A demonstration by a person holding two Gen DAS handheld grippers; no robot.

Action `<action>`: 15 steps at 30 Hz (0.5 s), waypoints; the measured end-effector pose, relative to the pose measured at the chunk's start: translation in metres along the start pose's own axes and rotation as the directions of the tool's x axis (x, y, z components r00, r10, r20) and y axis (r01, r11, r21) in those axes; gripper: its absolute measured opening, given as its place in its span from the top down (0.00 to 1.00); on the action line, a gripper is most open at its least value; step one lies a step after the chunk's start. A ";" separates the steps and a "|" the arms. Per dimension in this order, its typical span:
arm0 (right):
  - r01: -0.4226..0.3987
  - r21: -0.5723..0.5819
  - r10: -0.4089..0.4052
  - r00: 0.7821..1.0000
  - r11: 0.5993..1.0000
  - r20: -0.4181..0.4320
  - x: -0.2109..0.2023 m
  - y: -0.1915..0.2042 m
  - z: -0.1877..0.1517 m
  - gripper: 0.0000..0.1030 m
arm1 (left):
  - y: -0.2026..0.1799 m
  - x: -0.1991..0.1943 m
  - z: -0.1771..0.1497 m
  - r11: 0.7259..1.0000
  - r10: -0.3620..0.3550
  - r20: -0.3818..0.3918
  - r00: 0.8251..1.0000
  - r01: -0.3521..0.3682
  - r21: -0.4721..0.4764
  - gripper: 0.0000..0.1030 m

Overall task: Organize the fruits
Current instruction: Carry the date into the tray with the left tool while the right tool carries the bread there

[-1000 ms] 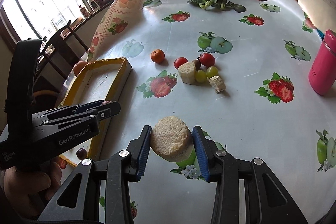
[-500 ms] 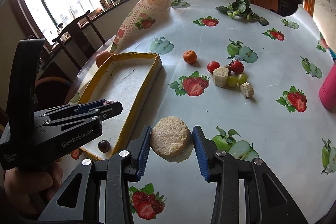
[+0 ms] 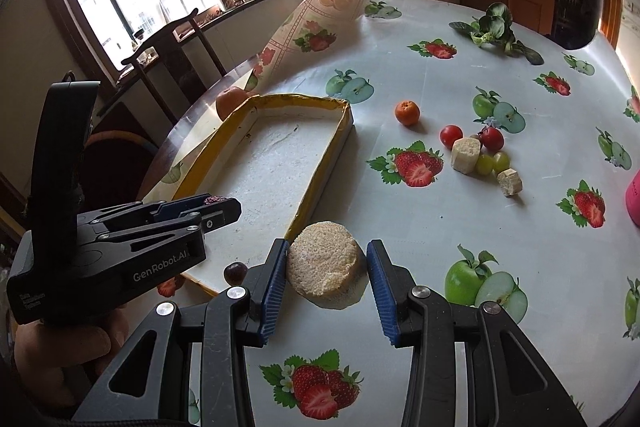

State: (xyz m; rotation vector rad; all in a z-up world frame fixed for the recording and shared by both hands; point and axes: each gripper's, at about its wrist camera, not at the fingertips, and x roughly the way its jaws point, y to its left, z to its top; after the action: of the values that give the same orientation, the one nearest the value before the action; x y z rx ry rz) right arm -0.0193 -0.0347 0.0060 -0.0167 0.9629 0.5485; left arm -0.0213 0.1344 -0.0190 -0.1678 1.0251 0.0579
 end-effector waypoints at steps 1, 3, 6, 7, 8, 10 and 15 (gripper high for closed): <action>-0.004 -0.005 0.004 1.000 1.000 -0.002 0.001 0.003 0.000 0.61 | 0.003 0.000 -0.001 1.000 0.002 -0.001 1.000 -0.002 -0.006 0.74; -0.009 -0.015 0.009 1.000 1.000 -0.003 0.002 0.008 0.000 0.61 | 0.008 -0.001 -0.003 1.000 0.007 -0.001 1.000 -0.007 -0.015 0.74; -0.020 -0.027 0.020 1.000 0.999 -0.008 0.005 0.016 0.001 0.61 | 0.016 -0.002 -0.005 1.000 0.011 -0.004 1.000 -0.011 -0.029 0.74; -0.024 -0.032 0.024 1.000 0.999 -0.010 0.006 0.018 0.001 0.61 | 0.018 -0.002 -0.006 0.999 0.012 -0.006 1.000 -0.012 -0.033 0.74; -0.028 -0.037 0.027 1.000 0.999 -0.013 0.008 0.021 0.002 0.61 | 0.020 -0.002 -0.007 0.999 0.014 -0.007 1.000 -0.014 -0.038 0.74; -0.034 -0.048 0.033 0.999 0.998 -0.018 0.011 0.026 0.002 0.61 | 0.027 -0.001 -0.009 0.999 0.018 -0.009 1.000 -0.019 -0.047 0.74; -0.052 -0.074 0.050 0.998 0.996 -0.032 0.019 0.039 0.003 0.61 | 0.042 0.002 -0.012 0.997 0.027 -0.019 0.999 -0.029 -0.075 0.74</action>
State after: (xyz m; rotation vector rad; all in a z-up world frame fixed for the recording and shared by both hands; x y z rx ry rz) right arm -0.0258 0.0083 0.0014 -0.0678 0.9737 0.6329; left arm -0.0359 0.1736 -0.0315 -0.2226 1.0443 0.1207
